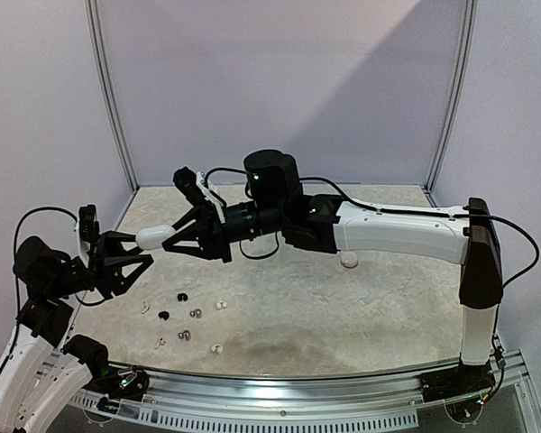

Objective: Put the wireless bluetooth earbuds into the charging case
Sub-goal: Pass from the right arm to the left

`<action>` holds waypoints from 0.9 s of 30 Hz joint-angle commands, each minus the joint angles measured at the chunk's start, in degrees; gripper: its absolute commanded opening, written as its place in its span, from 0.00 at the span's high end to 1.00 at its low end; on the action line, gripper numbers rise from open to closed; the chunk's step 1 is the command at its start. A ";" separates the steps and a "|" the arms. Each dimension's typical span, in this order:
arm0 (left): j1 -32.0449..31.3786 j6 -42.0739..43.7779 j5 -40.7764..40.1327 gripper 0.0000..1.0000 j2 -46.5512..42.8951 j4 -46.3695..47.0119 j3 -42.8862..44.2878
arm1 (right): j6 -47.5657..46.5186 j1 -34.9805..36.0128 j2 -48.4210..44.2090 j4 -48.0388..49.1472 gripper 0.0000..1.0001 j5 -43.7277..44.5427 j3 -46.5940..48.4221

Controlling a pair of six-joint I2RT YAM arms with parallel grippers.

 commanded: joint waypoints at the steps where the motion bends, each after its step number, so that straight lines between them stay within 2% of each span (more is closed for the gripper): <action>1: -0.34 -5.78 -0.27 0.59 1.24 6.82 -1.90 | 1.45 0.14 -1.04 2.85 1.00 -0.63 -0.62; 4: -0.86 -5.62 -0.43 0.60 1.67 7.04 -1.69 | 1.61 0.11 -0.99 2.63 1.00 -0.68 -0.62; 12: -2.32 -6.91 -0.60 0.56 2.29 11.04 -2.01 | 1.46 0.09 -0.35 2.60 1.00 -0.26 -0.65; 16: -2.77 -7.50 -0.98 0.65 2.29 11.06 -2.30 | 1.73 0.14 -0.08 3.03 1.00 -0.25 -0.57; 23: -3.40 -7.10 -1.06 0.69 2.36 11.56 -2.03 | 1.68 0.16 0.55 2.33 1.00 0.28 -0.42; 25: -3.60 -7.28 -1.34 0.67 2.41 11.89 -1.97 | 1.67 0.16 0.76 2.25 1.00 0.29 -0.32; 27: -3.82 -7.88 -1.59 0.62 2.45 12.57 -1.99 | 1.69 0.10 0.88 2.13 1.00 0.25 -0.24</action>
